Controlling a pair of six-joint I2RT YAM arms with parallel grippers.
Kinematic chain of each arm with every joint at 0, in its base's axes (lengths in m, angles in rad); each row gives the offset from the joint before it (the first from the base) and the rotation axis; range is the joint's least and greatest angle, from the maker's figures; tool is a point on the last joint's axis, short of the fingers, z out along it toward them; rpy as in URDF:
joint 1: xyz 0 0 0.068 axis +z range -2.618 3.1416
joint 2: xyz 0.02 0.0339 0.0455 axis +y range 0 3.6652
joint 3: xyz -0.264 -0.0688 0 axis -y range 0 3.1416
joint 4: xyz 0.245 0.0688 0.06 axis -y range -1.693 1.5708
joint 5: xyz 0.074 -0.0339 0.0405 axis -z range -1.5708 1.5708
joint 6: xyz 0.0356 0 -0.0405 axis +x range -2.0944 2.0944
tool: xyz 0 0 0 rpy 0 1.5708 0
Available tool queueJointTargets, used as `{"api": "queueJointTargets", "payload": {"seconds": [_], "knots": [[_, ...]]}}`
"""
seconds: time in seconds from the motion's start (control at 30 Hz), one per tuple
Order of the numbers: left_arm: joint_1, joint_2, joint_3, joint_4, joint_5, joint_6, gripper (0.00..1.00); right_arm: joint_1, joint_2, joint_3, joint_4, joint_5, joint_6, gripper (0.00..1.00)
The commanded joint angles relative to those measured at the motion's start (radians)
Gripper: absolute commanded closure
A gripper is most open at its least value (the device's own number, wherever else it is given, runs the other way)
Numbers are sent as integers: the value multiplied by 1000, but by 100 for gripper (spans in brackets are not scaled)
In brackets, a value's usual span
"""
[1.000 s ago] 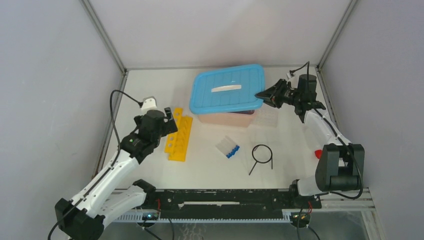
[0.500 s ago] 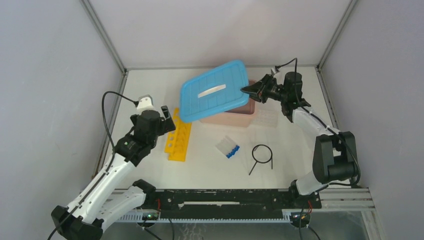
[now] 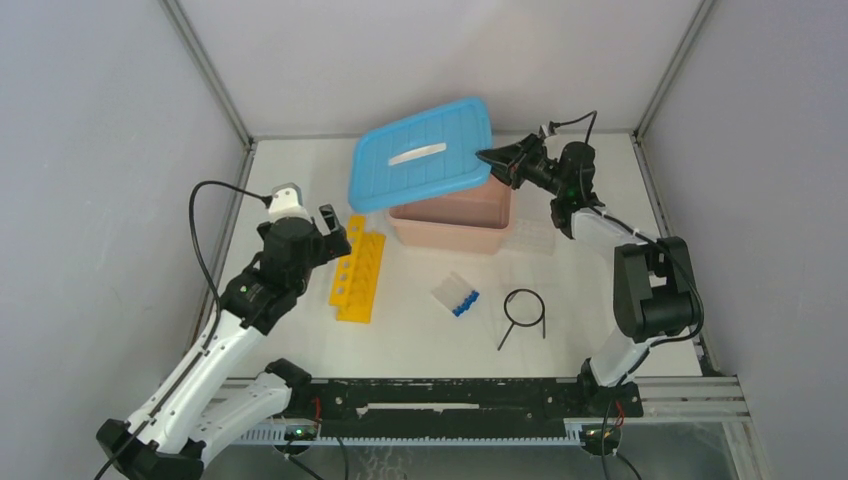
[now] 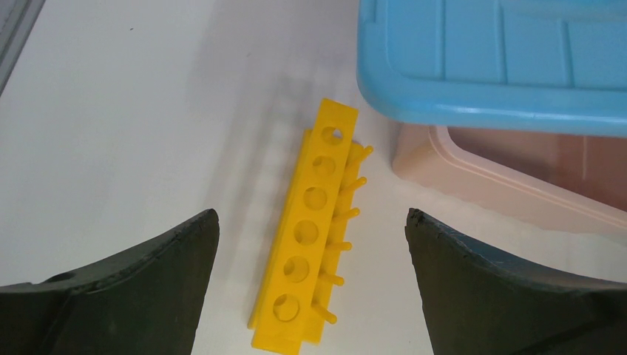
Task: Organize the chemistry lab equipment
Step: Pick up the storage box lid from the storage box.
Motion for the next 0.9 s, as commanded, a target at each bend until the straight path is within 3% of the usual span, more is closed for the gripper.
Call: {"api": "queueJointTargets", "payload": {"seconds": [0.0, 0.23, 0.47, 0.87], "knots": [[-16, 1, 67, 52, 35, 33, 0, 1, 13, 70, 215, 60, 112, 100], [-63, 28, 74, 124, 130, 40, 0, -48, 4, 83, 276, 105, 170, 100], [-198, 118, 100, 206, 312, 71, 0, -153, -70, 44, 280, 163, 178, 100], [-404, 282, 207, 211, 443, 69, 2, -335, -160, -28, 278, 151, 182, 100]]}}
